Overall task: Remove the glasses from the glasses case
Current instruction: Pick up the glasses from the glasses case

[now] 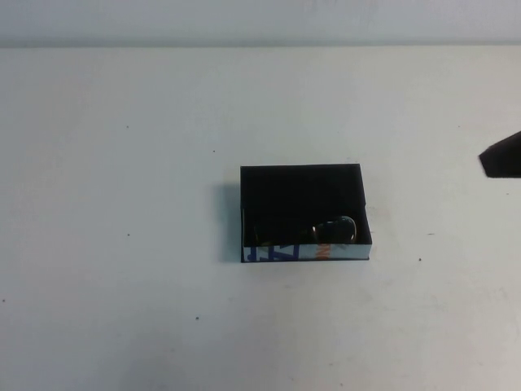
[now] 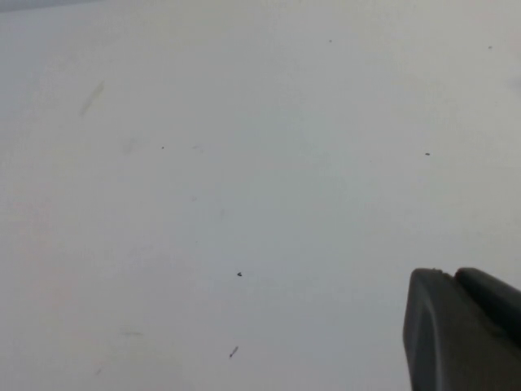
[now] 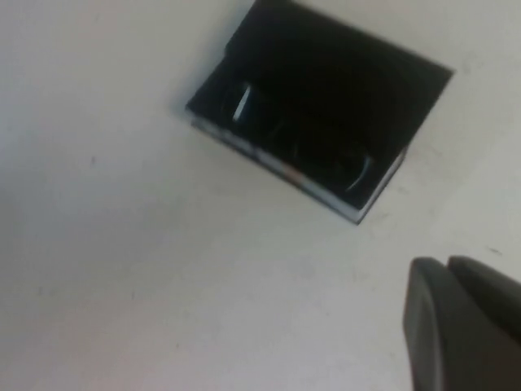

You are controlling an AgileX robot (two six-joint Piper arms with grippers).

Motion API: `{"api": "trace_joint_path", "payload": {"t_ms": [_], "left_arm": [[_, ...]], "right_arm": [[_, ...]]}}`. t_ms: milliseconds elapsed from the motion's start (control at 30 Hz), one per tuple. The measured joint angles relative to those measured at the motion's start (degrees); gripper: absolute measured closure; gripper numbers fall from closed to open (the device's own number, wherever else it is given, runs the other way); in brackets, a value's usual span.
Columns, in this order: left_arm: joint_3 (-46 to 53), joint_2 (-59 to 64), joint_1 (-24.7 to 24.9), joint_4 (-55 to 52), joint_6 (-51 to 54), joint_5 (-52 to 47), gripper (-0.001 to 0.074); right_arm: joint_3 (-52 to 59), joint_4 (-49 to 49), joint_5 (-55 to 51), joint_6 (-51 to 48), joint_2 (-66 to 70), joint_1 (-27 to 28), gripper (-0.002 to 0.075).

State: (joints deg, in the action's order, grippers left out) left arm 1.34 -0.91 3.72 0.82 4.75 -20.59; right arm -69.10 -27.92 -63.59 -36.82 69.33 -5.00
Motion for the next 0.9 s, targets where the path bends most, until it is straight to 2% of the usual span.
{"api": "trace_joint_path", "payload": {"t_ms": [133,333,433,567,667,767,900], "left_arm": [[0.00,0.00,0.00,0.00,0.00,0.00,0.0739],[0.00,0.00,0.00,0.00,0.00,0.00,0.0739],[0.00,0.00,0.00,0.00,0.00,0.00,0.0739],[0.00,0.00,0.00,0.00,0.00,0.00,0.0739],[0.00,0.00,0.00,0.00,0.00,0.00,0.0739],[0.00,0.00,0.00,0.00,0.00,0.00,0.0739],[0.00,0.00,0.00,0.00,0.00,0.00,0.0739]], "right_arm": [[-9.74,6.29,-5.94,-2.35,9.65,-7.18,0.0743],[-19.06,14.36,-6.85,-11.56,21.56,-16.05,0.0714],[-22.26,15.57,-6.85,-16.37,26.19,-18.59,0.0643],[-24.72,18.41,-6.85,-20.17,31.13,-22.15,0.0477],[-25.10,22.74,-6.85,-23.13,34.24,-25.62,0.0394],[-25.10,25.33,-5.97,-25.52,36.70,-27.94,0.0394],[-25.86,25.69,-1.81,-26.20,39.57,-28.53,0.0440]]}}
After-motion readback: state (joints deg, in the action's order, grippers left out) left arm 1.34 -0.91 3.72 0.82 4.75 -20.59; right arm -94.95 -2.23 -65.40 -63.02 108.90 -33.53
